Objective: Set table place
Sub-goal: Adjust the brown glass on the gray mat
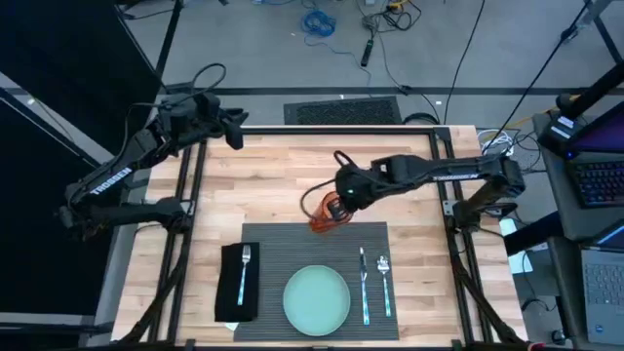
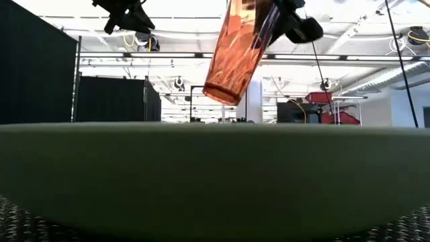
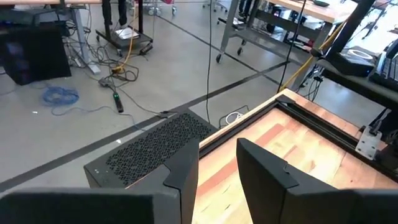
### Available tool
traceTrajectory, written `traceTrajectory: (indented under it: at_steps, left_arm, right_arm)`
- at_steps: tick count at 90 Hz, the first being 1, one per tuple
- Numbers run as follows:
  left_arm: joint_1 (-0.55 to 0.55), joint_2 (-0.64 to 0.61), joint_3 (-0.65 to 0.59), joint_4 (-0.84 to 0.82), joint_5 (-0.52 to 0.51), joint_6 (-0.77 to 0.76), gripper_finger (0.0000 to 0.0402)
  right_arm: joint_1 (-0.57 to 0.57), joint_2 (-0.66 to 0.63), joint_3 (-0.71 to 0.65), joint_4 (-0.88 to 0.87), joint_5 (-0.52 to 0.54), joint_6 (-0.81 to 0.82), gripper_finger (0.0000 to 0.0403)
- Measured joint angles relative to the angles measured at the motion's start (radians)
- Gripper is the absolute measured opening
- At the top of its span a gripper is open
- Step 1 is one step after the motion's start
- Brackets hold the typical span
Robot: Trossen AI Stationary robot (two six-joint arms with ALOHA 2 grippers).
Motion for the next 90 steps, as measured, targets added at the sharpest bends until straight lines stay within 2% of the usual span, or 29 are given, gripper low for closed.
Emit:
traceTrajectory:
  at_steps: [15, 26, 48, 63, 90]
  left_arm:
    - [0.000, 0.000, 0.000, -0.001, 0.000, 0.001, 0.0093]
    - [0.000, 0.000, 0.000, -0.011, 0.025, 0.001, 0.0093]
    - [0.000, 0.000, 0.000, -0.055, 0.030, 0.000, 0.0093]
    - [0.000, 0.000, 0.000, -0.055, 0.030, 0.001, 0.0093]
    - [0.000, 0.000, 0.000, -0.055, 0.046, 0.005, 0.0093]
  right_arm:
    - [0.000, 0.165, 0.246, -0.162, -0.027, -0.119, 0.0000]
    - [0.008, 0.268, 0.323, -0.305, -0.051, -0.179, 0.0000]
    - [0.030, 0.339, 0.324, -0.314, -0.096, -0.206, 0.0000]
    - [0.037, 0.339, 0.298, -0.311, -0.045, -0.199, 0.0000]
    - [0.021, 0.338, 0.182, -0.258, -0.032, -0.208, 0.0000]
